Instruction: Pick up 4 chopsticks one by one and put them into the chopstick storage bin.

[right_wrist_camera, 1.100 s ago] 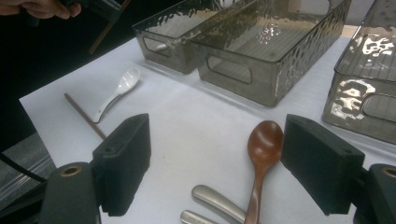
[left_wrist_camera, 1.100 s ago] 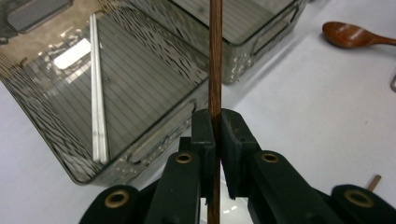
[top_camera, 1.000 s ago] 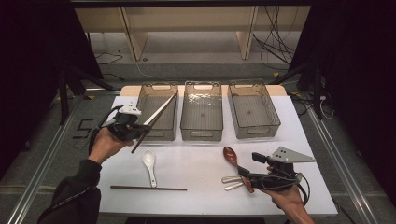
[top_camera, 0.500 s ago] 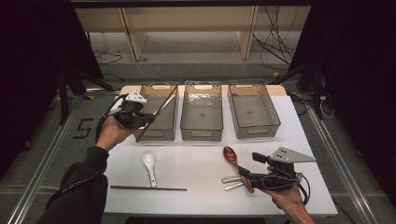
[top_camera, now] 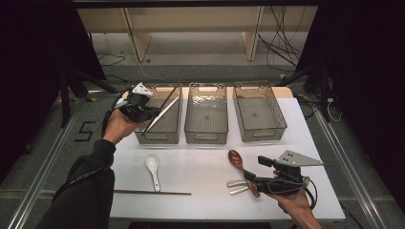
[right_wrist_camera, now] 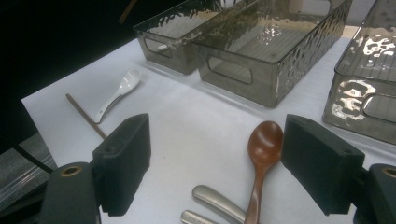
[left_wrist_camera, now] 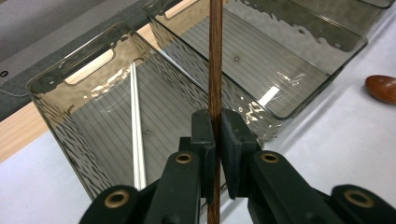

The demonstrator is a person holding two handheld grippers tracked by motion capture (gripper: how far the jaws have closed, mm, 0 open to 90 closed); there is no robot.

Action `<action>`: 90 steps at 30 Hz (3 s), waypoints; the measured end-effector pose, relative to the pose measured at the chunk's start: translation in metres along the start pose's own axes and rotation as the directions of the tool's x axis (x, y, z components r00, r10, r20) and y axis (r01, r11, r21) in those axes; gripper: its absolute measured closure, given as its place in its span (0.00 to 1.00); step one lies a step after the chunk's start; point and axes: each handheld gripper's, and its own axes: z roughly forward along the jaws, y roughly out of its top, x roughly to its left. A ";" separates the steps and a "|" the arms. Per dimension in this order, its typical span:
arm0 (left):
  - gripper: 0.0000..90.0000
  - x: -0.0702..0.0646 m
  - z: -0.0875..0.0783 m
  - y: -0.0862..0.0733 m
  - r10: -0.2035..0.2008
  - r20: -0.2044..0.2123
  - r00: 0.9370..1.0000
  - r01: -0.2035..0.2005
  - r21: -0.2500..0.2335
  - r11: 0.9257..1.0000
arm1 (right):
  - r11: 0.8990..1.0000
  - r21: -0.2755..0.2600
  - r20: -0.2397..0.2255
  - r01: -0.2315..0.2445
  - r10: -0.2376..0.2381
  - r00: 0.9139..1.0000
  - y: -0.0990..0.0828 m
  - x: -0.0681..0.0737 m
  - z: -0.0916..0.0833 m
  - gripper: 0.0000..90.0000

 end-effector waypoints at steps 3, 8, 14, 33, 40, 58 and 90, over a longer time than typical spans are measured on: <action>0.93 0.004 0.003 0.002 -0.007 -0.010 1.000 0.007 0.003 1.000 | 1.000 0.000 -0.001 0.001 -0.001 1.000 0.000 0.000 0.000 0.28; 0.93 0.013 0.011 0.005 -0.016 -0.032 0.999 0.016 0.007 1.000 | 1.000 0.000 -0.003 0.002 -0.002 1.000 0.000 0.000 0.000 0.28; 0.93 0.030 0.023 0.003 -0.074 -0.068 0.995 0.074 0.006 0.997 | 1.000 -0.002 -0.004 0.005 -0.005 1.000 0.000 0.000 0.000 0.28; 0.93 0.042 0.050 -0.018 -0.134 -0.103 0.986 0.139 0.040 0.990 | 1.000 -0.002 -0.008 0.004 -0.004 1.000 0.000 0.000 0.000 0.28; 0.93 0.045 0.053 -0.020 -0.133 -0.118 0.984 0.139 0.045 0.989 | 1.000 -0.001 -0.009 0.004 -0.004 1.000 0.000 0.000 0.000 0.28; 0.67 0.044 0.053 -0.028 -0.172 -0.097 0.980 0.180 0.078 0.981 | 1.000 0.001 -0.008 0.000 0.000 1.000 0.000 0.000 0.000 0.28; 0.19 -0.041 -0.009 -0.062 -0.002 0.154 0.988 -0.015 0.115 0.993 | 1.000 0.000 -0.006 0.014 -0.014 1.000 0.000 0.002 0.001 0.28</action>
